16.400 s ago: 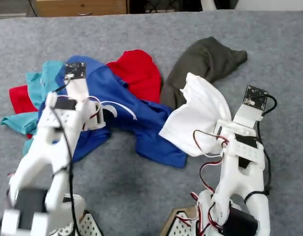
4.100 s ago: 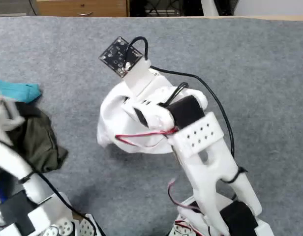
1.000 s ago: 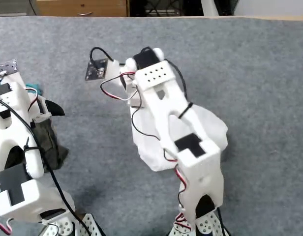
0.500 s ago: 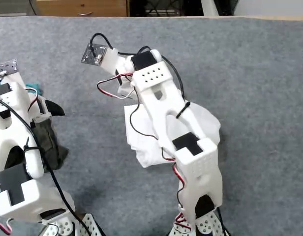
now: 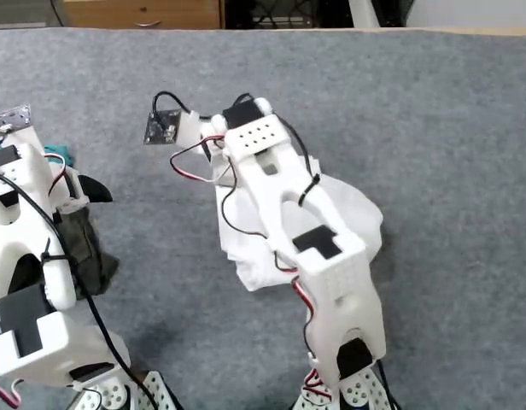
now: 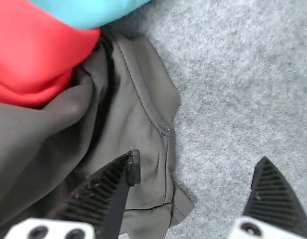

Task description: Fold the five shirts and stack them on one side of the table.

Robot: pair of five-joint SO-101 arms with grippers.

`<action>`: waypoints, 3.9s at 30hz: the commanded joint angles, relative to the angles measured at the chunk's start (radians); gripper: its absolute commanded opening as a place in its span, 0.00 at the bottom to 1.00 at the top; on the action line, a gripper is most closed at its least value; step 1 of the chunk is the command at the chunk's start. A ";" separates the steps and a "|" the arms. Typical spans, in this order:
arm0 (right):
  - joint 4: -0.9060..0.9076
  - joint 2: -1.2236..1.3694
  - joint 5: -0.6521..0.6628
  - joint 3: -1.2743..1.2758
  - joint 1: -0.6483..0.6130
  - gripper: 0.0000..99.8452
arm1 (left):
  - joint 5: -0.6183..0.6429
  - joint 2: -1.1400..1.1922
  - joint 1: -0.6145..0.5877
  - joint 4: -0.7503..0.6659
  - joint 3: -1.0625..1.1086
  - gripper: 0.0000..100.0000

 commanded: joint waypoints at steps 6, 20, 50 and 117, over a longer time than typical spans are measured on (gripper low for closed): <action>0.018 0.094 0.023 -0.084 0.015 0.20 | -0.011 -0.006 -0.008 -0.005 0.002 0.35; 0.153 0.143 0.037 -0.248 0.025 0.05 | -0.011 -0.006 -0.008 -0.005 0.002 0.35; 0.034 0.209 0.046 -0.142 0.026 0.10 | -0.011 -0.006 -0.008 -0.005 0.004 0.35; 0.074 -0.579 -0.190 0.113 0.626 0.01 | -0.213 -0.008 0.232 0.397 -0.288 0.35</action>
